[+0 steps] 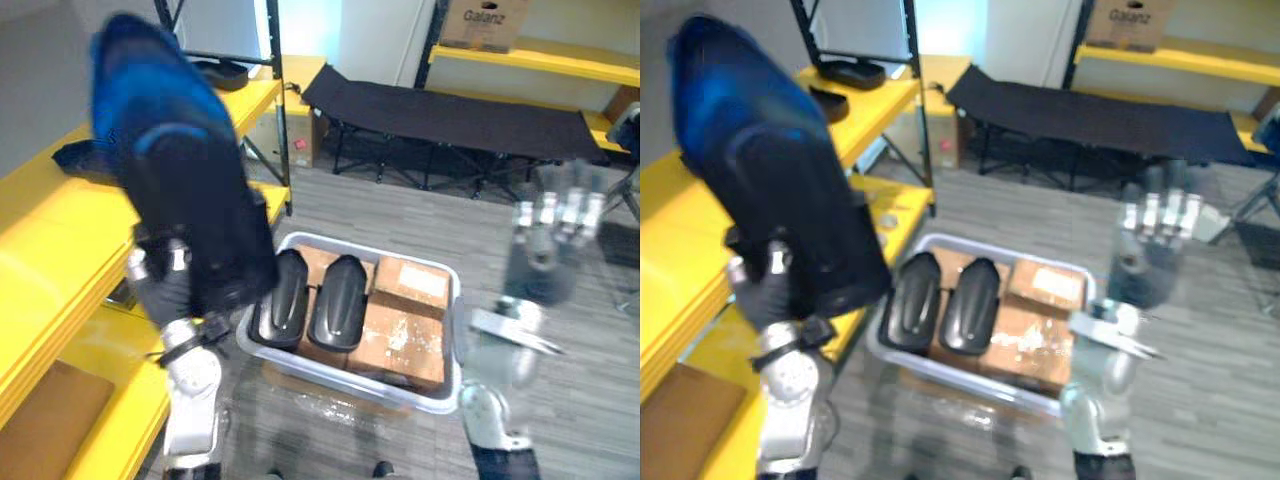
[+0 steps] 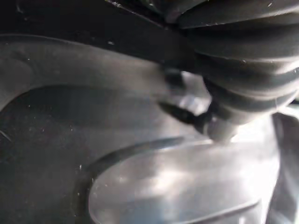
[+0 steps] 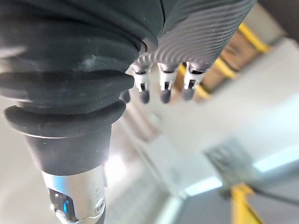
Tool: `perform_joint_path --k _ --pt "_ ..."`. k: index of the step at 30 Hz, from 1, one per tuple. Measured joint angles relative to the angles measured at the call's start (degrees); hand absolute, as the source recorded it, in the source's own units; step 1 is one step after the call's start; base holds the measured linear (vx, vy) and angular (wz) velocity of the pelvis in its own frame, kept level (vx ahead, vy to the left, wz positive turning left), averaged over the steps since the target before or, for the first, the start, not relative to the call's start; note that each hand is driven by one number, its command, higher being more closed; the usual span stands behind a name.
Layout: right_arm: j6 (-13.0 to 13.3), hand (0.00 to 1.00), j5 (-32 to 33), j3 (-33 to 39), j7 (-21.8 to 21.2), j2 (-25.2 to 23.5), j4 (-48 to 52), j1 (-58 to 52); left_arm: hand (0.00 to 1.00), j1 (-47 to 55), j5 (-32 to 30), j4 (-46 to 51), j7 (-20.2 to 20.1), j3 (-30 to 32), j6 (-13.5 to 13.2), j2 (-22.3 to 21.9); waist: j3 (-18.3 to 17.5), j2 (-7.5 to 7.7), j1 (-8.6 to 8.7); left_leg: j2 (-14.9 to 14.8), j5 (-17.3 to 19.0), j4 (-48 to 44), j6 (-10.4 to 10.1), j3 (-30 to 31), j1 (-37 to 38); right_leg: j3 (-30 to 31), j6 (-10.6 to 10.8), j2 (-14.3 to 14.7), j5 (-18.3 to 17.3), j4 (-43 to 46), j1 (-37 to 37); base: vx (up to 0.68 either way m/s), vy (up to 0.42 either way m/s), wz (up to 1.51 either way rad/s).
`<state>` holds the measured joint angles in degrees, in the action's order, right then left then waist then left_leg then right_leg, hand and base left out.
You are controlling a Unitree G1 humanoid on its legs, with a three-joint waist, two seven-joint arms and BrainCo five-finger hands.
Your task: Walk over and take plastic housings, then place them on the shelf
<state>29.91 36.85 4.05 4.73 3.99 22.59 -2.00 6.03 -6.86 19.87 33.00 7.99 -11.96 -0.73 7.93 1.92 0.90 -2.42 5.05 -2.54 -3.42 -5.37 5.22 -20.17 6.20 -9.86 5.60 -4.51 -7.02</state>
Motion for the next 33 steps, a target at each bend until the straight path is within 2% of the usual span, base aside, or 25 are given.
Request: perform_joint_path --k 1,3,7,9,11,13,14,15,17,20,22,23,26,28,29,31,32,33 --pt "-0.31 0.00 1.94 1.21 -2.20 -0.29 0.26 -2.01 1.00 1.42 -1.30 0.09 1.46 1.28 -0.51 -0.14 -0.06 -0.25 0.00 0.00 0.04 0.04 0.05 -0.06 0.09 0.03 0.00 0.00 0.00 0.00 -0.07 0.00 0.000 0.00" --pt "-2.15 0.00 3.79 2.72 -3.31 -1.16 -0.65 -4.48 1.00 3.60 -2.60 0.08 2.46 3.23 -1.81 -0.41 -0.06 -0.54 0.02 0.00 0.14 0.12 0.16 -0.22 0.17 0.13 -0.01 -0.02 -0.01 0.00 -0.07 -0.04 0.019 -0.03" --pt "-6.49 0.00 9.69 7.42 -3.61 -2.74 -11.00 -8.32 1.00 7.70 -2.54 0.37 2.77 5.54 -8.04 -2.33 -0.13 -1.04 -0.21 0.11 0.79 0.05 0.46 -1.81 0.83 2.14 0.06 -0.23 -0.08 0.89 0.84 -0.06 0.033 -0.19" --pt "-6.73 0.00 9.44 8.11 -3.96 -3.63 -14.42 -9.36 1.00 8.96 -2.60 1.40 2.78 6.40 -9.29 -2.52 -0.15 -1.47 -0.47 0.22 0.89 0.13 0.63 -3.35 0.80 3.75 0.14 -0.42 -0.04 1.69 2.21 -0.07 0.051 -0.43" --pt "-7.34 0.00 9.53 8.13 -6.38 -4.42 -15.25 -9.84 1.00 10.01 -2.52 2.58 2.74 6.93 -10.58 -2.52 0.07 -1.72 -0.60 0.29 1.14 0.11 0.79 -4.56 0.72 5.55 0.12 -0.44 -0.05 1.95 3.17 -0.07 0.040 -0.44" --pt "-7.43 0.00 9.42 7.43 -10.71 -4.71 -15.25 -10.45 1.00 9.80 -3.04 3.36 2.82 6.57 -11.80 -2.50 0.36 -1.33 -0.43 0.24 1.97 0.22 0.80 -4.71 0.67 7.03 0.17 -0.13 -0.36 1.96 3.43 -0.08 0.022 -0.17" --pt "-7.39 0.00 9.33 7.18 -11.42 -4.71 -15.24 -10.45 1.00 9.77 -3.15 3.86 2.83 6.39 -11.84 -2.50 0.39 -1.07 -0.46 0.19 2.01 0.33 0.77 -4.66 0.58 7.52 0.45 0.05 -0.58 1.98 3.64 0.00 0.000 0.00" --pt "-7.24 0.00 8.89 6.66 -12.98 -4.76 -15.14 -10.58 1.00 9.66 -3.18 4.43 2.84 5.98 -12.30 -2.48 0.43 -0.71 -0.42 0.01 2.01 0.48 0.78 -3.93 -0.07 9.26 1.30 0.71 -1.49 2.14 4.10 0.01 -0.026 0.33" --pt "-6.75 0.00 7.20 6.52 -14.27 -4.80 -14.72 -11.45 1.00 8.83 -3.20 4.59 2.76 3.93 -12.72 -2.47 0.27 -0.32 -0.18 0.25 1.70 0.43 0.69 -0.13 -2.18 12.35 1.61 1.96 -3.19 2.67 4.67 0.05 -0.043 0.72" --pt "-5.65 0.00 4.94 5.38 -15.80 -4.33 -14.65 -10.98 1.00 8.34 -3.18 5.17 2.42 2.45 -12.94 -2.43 0.22 0.03 -0.87 0.81 0.23 0.23 0.37 5.41 -4.47 8.78 1.08 1.97 -4.67 4.86 4.85 0.11 -0.037 0.87" --pt "-4.93 0.00 3.95 4.17 -16.53 -3.07 -14.67 -9.71 1.00 8.13 -3.18 5.22 2.25 2.63 -12.75 -2.37 0.21 0.03 -2.04 0.94 -0.59 -0.68 0.13 9.43 -5.18 7.02 0.82 1.91 -4.91 5.75 3.70 0.20 0.007 1.06" --pt "-4.83 0.00 3.49 2.98 -17.53 -2.10 -14.74 -7.56 1.00 8.29 -3.05 5.27 2.37 3.43 -12.21 -2.17 0.27 0.22 -3.25 1.13 -0.58 -1.68 0.11 11.25 -5.24 5.89 0.04 1.87 -5.40 6.01 2.30 0.15 0.023 0.78" --pt "-4.78 0.00 2.80 0.47 -18.76 -0.92 -14.81 -4.02 1.00 9.40 -3.03 5.28 2.70 5.19 -11.20 -2.05 0.31 0.28 -3.98 1.52 -0.57 -3.09 0.08 14.29 -5.39 3.28 -1.38 1.46 -6.66 6.93 0.23 0.09 0.000 0.70" --pt "-4.82 0.00 1.90 -2.01 -18.42 -0.59 -16.40 -0.78 1.00 11.52 -2.30 5.28 2.98 5.85 -10.85 -2.07 0.44 0.29 -5.76 2.61 -0.48 -4.98 -0.13 16.81 -6.44 -0.38 -1.66 0.89 -8.38 7.99 -2.08 0.06 -0.012 1.03" --pt "-4.89 0.00 1.34 -2.20 -18.34 -0.59 -17.03 -0.18 1.00 11.97 -1.88 5.27 2.95 5.91 -10.81 -2.08 0.52 0.23 -6.05 3.00 -0.37 -5.72 -0.30 17.35 -6.99 -1.51 -1.54 0.80 -8.76 8.13 -2.75 0.03 -0.014 1.29" --pt "-4.94 0.00 -2.09 -2.26 -15.83 -0.57 -18.73 1.05 1.00 12.65 0.75 5.23 1.76 6.31 -10.83 -2.14 2.49 -0.11 -6.46 3.76 -1.37 -8.07 -1.89 15.00 -8.82 -6.49 -1.77 0.74 -9.53 8.13 -6.55 0.00 -0.015 1.69" --pt "-4.94 0.00 -3.43 -1.80 -13.96 -0.48 -18.88 0.80 1.00 12.63 2.40 4.96 0.24 6.89 -11.15 -2.22 3.56 -0.28 -6.25 3.03 -2.10 -8.81 -2.04 10.37 -9.63 -8.72 -2.08 0.64 -9.72 8.19 -8.36 -0.08 0.041 2.03" --pt "-5.05 0.00 -4.60 -1.61 -12.00 -0.04 -19.36 0.20 1.00 13.73 4.54 4.40 -1.41 7.68 -12.01 -2.21 3.98 -0.80 -6.63 1.23 -3.74 -9.18 0.64 1.58 -11.21 -10.50 -3.33 1.08 -10.67 9.98 -9.24 -0.10 0.062 1.75"
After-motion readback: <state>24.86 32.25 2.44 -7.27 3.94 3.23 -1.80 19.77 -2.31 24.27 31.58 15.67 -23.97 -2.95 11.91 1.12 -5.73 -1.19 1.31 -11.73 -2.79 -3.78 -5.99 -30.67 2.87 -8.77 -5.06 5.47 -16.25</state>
